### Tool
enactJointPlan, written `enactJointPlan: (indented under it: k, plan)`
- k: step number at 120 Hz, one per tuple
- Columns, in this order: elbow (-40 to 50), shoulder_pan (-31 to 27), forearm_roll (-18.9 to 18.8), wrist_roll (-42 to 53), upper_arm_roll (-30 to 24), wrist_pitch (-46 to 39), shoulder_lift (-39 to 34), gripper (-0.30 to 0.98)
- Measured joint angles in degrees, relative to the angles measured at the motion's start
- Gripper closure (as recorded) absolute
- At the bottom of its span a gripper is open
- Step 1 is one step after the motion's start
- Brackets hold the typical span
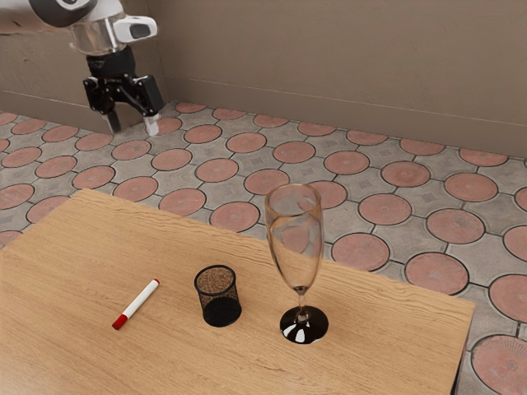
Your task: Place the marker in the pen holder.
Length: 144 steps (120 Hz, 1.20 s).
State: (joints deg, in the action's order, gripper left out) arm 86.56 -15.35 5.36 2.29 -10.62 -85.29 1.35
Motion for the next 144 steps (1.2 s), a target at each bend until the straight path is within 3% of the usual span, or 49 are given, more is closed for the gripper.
enactJointPlan:
  k: [11,23,33,53,65,88,107,132,144]
  plan:
    - [4.0,5.0,-0.5,-0.1,5.6,-0.6,-2.6,0.00]
    - [23.9,9.8,-1.6,-0.1,11.8,-6.0,-6.3,0.00]
    - [32.6,8.4,-2.4,-0.2,13.8,-12.0,-4.5,0.00]
    - [41.7,4.4,-4.2,-0.2,14.4,-24.2,0.4,0.00]
    - [44.7,4.1,-4.6,-0.2,14.3,-29.9,1.5,0.00]
    - [48.7,11.6,-4.5,-0.3,14.2,-37.0,1.9,0.00]
    - [50.0,8.9,-4.0,-0.3,14.2,-40.1,2.8,0.04]
    - [51.5,8.2,-3.6,-0.4,14.2,-43.4,4.3,0.29]
    - [52.6,8.7,-5.6,-0.3,14.2,-46.1,4.3,0.41]
